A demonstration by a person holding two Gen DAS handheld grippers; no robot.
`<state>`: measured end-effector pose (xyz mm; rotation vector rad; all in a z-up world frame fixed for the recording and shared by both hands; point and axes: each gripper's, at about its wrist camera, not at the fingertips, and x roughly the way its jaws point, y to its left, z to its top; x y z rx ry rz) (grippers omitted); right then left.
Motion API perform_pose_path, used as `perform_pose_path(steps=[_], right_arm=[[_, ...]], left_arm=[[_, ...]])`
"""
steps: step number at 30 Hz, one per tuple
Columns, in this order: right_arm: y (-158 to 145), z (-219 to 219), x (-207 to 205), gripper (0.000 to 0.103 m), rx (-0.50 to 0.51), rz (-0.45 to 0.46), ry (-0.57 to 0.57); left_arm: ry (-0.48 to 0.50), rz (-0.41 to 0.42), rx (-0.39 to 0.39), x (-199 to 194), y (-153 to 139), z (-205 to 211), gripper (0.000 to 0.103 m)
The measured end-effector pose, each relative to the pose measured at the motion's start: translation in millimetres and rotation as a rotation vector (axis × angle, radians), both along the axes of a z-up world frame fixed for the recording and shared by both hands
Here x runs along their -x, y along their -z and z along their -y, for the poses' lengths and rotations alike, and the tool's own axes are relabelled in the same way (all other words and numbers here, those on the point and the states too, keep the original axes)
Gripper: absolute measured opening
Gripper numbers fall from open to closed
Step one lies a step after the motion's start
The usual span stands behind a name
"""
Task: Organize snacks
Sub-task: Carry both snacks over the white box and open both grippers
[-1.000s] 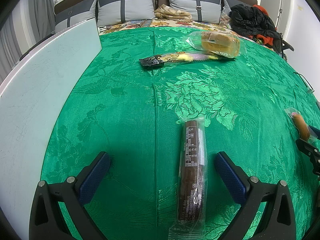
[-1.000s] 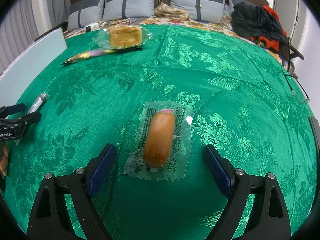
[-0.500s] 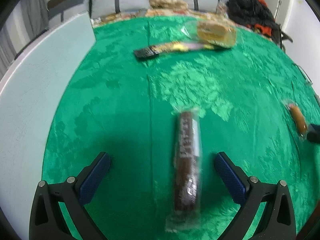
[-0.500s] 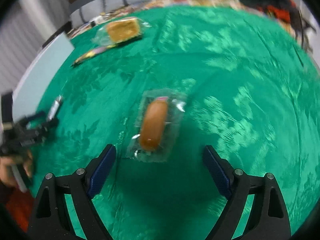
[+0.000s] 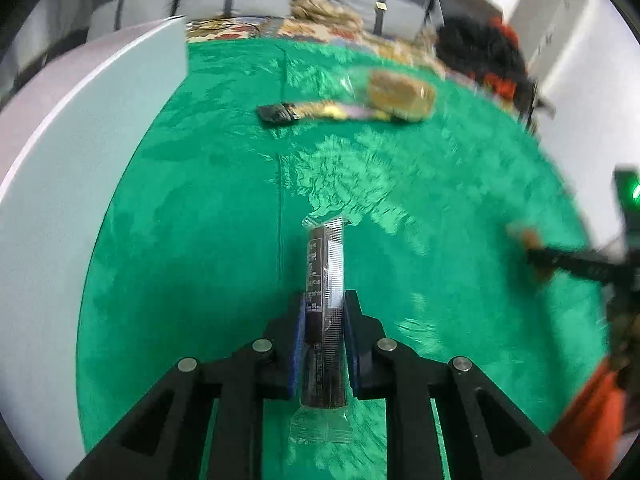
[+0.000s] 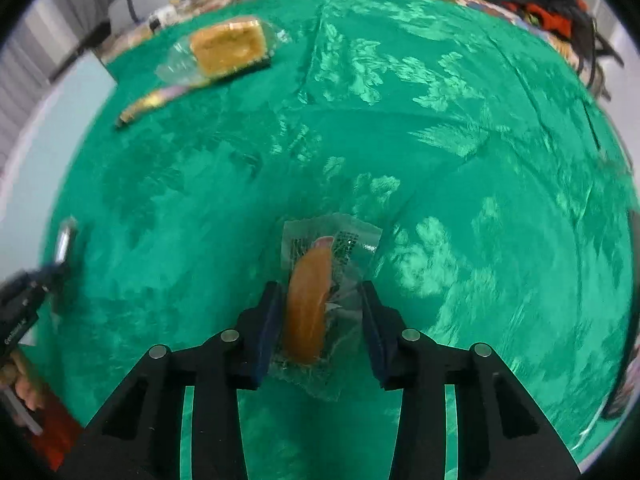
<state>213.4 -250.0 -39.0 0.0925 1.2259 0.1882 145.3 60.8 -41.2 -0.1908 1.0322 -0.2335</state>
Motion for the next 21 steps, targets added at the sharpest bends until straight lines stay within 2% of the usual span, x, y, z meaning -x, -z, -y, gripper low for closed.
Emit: perform_pose_path(steps=[5,7,9,12,14,18,20,21], right_arm=[[-25.7,-4.2,8.3,0.041,-0.159,0.030,0.026],[-44.9,-18.0,8.2,0.041,-0.238,0.055,0.020],[-71.8,-45.5,8.5,0.041,-0.302,0.094,-0.023],[-112.6,-107.1,5.7,0.041,-0.390,0.149,-0.131],[-135.9,-154.2,7.7,0.041,-0.437,0.176,-0.218],[-167.1,-270.2,19.9,0.042,-0.501,0.197,-0.424],[-170.1,-316.1,25.6,0.050,-0.481,0.213,-0.495],[-168.1,-343.2,27.9,0.055,-0.466,0.237,-0.522]], left_arm=[[-0.052,0.053,0.142,21.6,-34.0,-24.2,0.017],[-0.080,0.096,0.185,30.2,-58.0,-41.4,0.017],[-0.109,0.138,0.195,35.8,-78.8,-60.5,0.017],[-0.190,0.202,0.154,44.5,-108.9,-108.4,0.017],[-0.252,0.220,0.102,48.2,-118.3,-143.9,0.017],[-0.401,0.181,-0.012,56.3,-113.1,-221.6,0.017],[-0.477,0.144,-0.082,60.6,-103.4,-257.0,0.018],[-0.504,0.130,-0.109,62.6,-98.4,-267.2,0.025]])
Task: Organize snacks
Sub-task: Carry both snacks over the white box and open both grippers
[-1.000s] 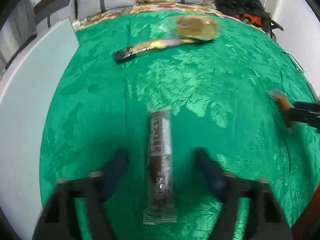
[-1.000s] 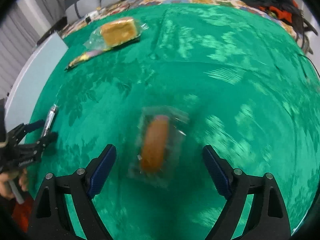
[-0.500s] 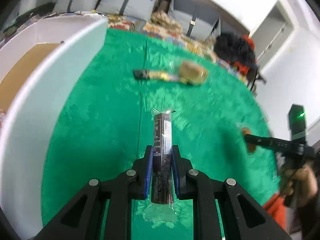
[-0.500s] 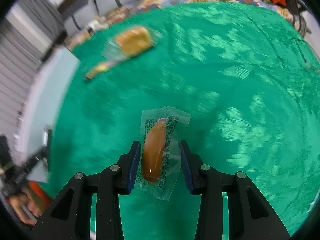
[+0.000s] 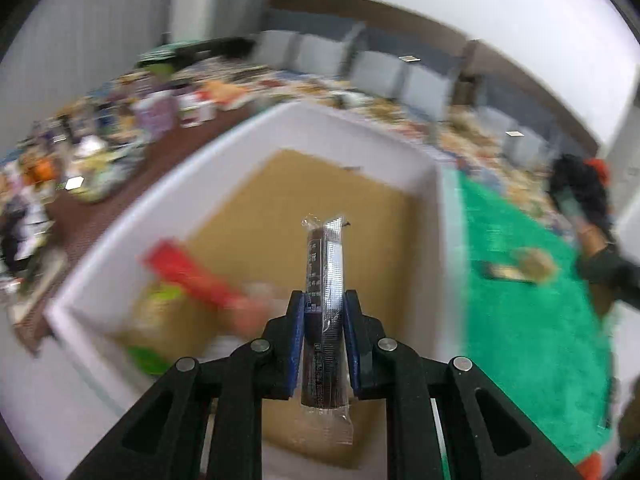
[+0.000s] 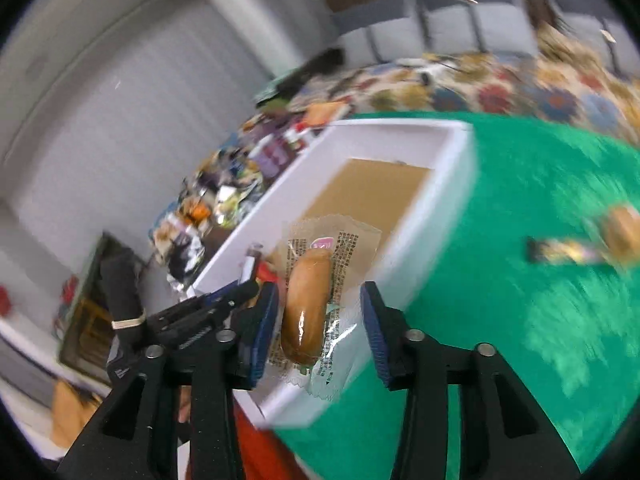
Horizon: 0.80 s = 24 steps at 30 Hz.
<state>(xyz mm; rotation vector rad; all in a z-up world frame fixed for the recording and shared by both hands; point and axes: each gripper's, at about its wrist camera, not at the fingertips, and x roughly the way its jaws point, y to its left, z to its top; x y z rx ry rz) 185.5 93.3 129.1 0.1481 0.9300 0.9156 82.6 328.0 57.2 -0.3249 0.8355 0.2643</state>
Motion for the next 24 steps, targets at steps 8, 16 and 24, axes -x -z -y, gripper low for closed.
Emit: perform_pose_path(steps=[8,16,24], right_arm=[[39.0,8.4,15.3,0.076,0.145,0.235,0.136],[156.2,203.7,8.7,0.076,0.552,0.240,0.366],[180.4,332.2,-6.6,0.076,0.538,0.126,0.586]], left_arm=[[-0.192,0.019,-0.031,75.6,27.0,-40.5,0.085],[0.013,0.139,0.054,76.9,-1.9,30.4,0.086],[0.430,0.123,0.007,11.9,-20.5,170.2,0.096]])
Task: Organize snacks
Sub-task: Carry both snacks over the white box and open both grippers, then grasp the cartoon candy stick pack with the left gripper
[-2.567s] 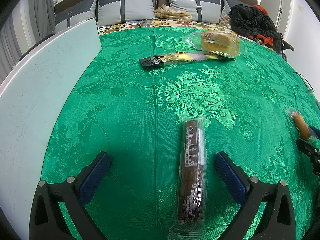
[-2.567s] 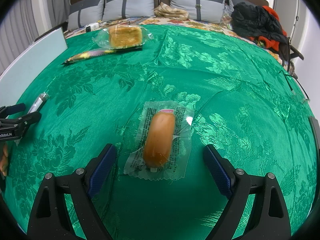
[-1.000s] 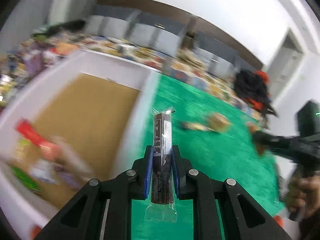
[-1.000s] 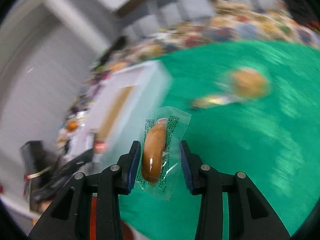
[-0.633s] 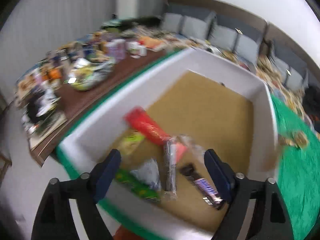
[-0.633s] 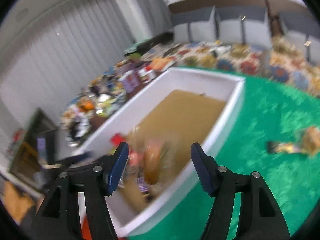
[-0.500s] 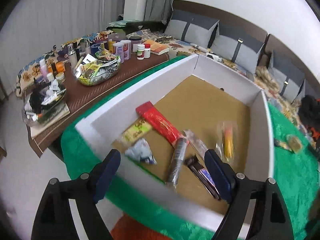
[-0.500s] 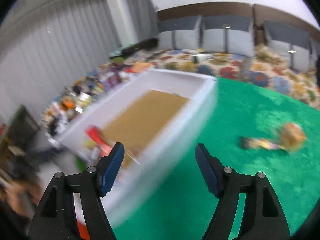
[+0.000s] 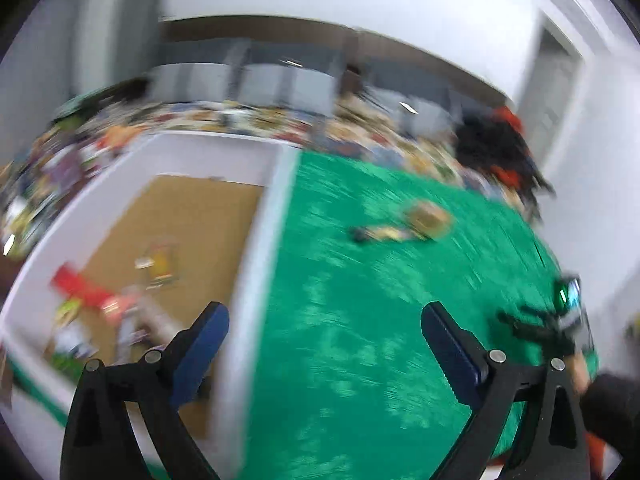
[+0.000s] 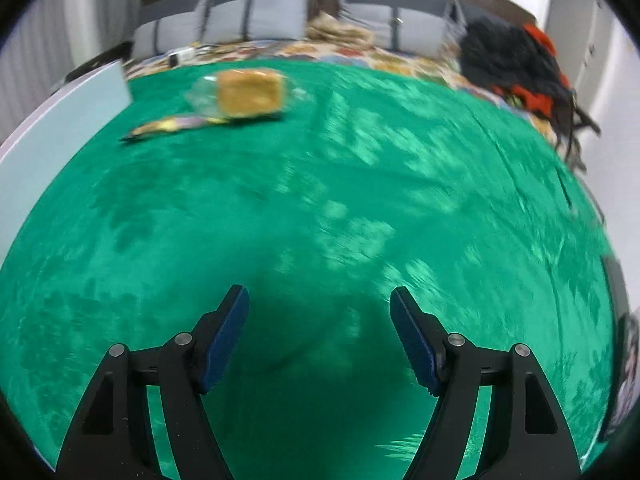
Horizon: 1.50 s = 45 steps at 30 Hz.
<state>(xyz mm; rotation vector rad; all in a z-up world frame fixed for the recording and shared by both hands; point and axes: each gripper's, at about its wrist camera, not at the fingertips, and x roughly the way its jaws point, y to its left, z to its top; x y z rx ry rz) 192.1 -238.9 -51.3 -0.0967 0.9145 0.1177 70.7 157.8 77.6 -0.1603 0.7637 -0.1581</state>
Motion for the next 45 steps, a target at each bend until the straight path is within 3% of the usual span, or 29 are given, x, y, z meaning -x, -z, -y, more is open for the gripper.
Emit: perform_pose_path(steps=[3,10,12,19,27,32,38,41,43,45], right_arm=[[7.8,12.7,5.8,0.077,-0.046,-0.014,0.016],[13.2,10.0,12.4,0.082,-0.070,0.001,-0.002],[13.7,5.2,13.1,0.084,-0.032,-0.002,-0.003],[13.9,8.5,13.8,0.086,-0.040,-0.005,0.011],[13.9,8.5,13.6,0.087,-0.039,-0.005,0.011],[13.8,8.4,13.8,0.087,-0.039,-0.005,0.011],[13.8,8.7,13.7,0.087,-0.040,-0.005,0.010],[13.9,8.7,13.8,0.087,-0.040,-0.005,0.010],[13.9,8.8,13.8,0.087,-0.040,-0.005,0.011],[14.0,8.8,13.8,0.087,-0.040,-0.005,0.011]], left_arm=[[0.147,-0.075,-0.047,-20.1,16.8,51.8,0.096],[0.350,-0.179,-0.229,-55.7,53.4,128.2,0.096],[0.360,-0.191,-0.273,-75.0,60.6,136.5,0.096],[0.331,-0.223,-0.289,-162.6,78.9,145.9,0.096],[0.375,-0.219,-0.423,-256.1,99.4,167.0,0.096],[0.410,-0.200,-0.450,-291.6,110.1,176.9,0.096],[0.473,-0.235,-0.478,-313.7,135.2,191.1,0.091],[0.483,-0.272,-0.446,-320.0,144.1,190.9,0.076],[0.491,-0.288,-0.385,-320.4,143.4,188.9,0.053],[0.487,-0.302,-0.359,-318.6,142.9,187.5,0.043]])
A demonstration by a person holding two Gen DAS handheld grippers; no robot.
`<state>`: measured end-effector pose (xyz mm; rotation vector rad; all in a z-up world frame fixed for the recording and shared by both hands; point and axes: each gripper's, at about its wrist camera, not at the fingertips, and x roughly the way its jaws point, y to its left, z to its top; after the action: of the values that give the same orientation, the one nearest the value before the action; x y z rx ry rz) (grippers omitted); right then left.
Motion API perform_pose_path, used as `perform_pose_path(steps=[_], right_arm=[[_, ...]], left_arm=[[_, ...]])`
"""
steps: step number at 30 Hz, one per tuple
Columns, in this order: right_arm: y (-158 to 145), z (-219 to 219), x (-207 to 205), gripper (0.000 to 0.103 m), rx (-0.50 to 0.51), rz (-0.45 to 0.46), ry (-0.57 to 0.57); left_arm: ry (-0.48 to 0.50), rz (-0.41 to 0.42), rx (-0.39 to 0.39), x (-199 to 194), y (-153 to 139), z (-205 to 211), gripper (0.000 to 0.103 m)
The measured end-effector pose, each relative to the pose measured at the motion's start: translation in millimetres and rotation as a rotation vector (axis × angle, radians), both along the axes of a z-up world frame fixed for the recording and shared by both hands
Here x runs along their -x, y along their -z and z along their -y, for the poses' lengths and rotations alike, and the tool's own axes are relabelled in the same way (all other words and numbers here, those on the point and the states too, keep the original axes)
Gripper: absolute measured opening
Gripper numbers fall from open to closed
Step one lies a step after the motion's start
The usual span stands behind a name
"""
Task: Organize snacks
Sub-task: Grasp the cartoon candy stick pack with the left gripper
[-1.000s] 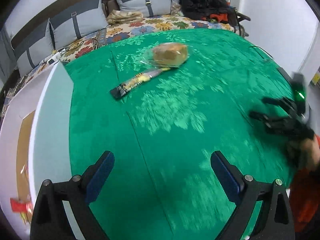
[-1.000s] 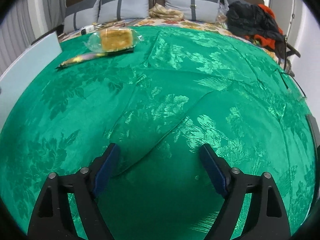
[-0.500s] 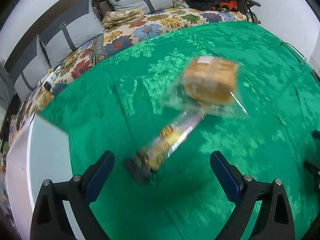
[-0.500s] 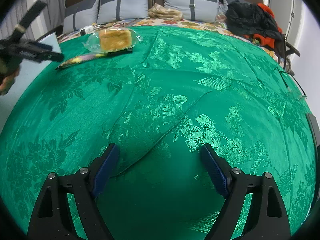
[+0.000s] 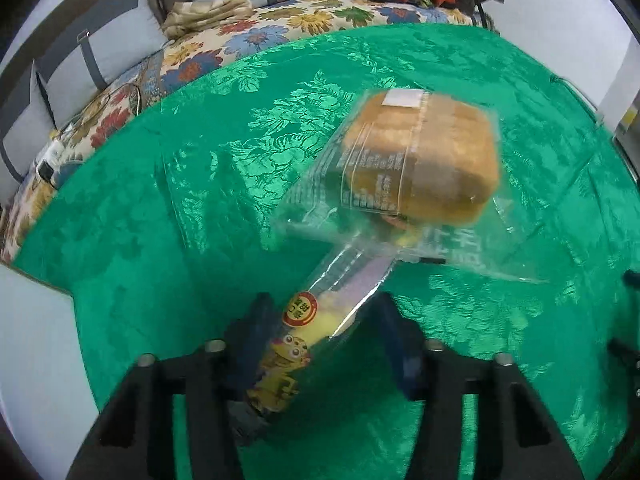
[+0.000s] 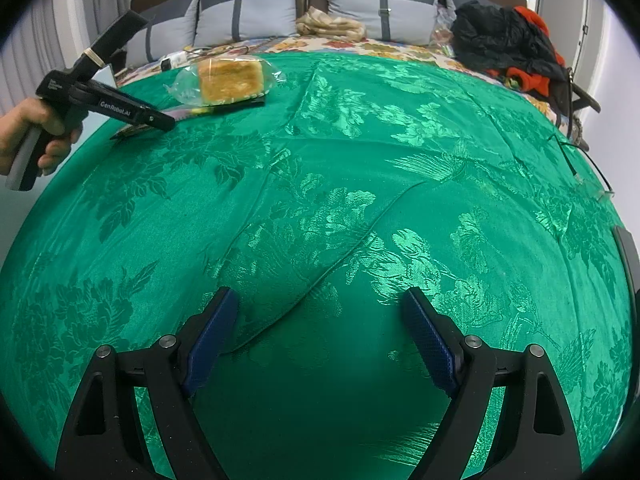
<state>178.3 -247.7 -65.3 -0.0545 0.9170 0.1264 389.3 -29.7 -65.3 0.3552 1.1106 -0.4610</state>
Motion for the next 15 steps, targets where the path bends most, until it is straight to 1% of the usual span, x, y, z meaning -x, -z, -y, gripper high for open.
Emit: perform_pose_path(steps=[1,3,6,10,12,15], right_arm=[[0.0,0.0,0.0,0.087,-0.001,0.001,0.000],[0.0,0.0,0.0,0.087,-0.001,0.001,0.000],[0.0,0.0,0.1,0.087,-0.001,0.001,0.000],[0.1,-0.1,0.2,0.087,-0.001,0.001,0.000],[0.1,0.0,0.2,0.087,-0.001,0.001,0.000],[0.1,0.0,0.2,0.087,-0.001,0.001,0.000]], left_arm=[[0.002,0.004,-0.004,2.7,0.0,1.8,0.035],[0.002,0.009,-0.019,12.0,-1.1,4.9,0.028],[-0.032,-0.009,0.004,34.0,-4.6,3.6,0.021],[-0.128,-0.044,0.040,86.2,-6.0,-7.9,0.020],[-0.184,-0.063,0.058,121.2,-6.4,-16.9,0.020],[-0.244,-0.091,0.095,174.0,-6.7,-29.3,0.020]])
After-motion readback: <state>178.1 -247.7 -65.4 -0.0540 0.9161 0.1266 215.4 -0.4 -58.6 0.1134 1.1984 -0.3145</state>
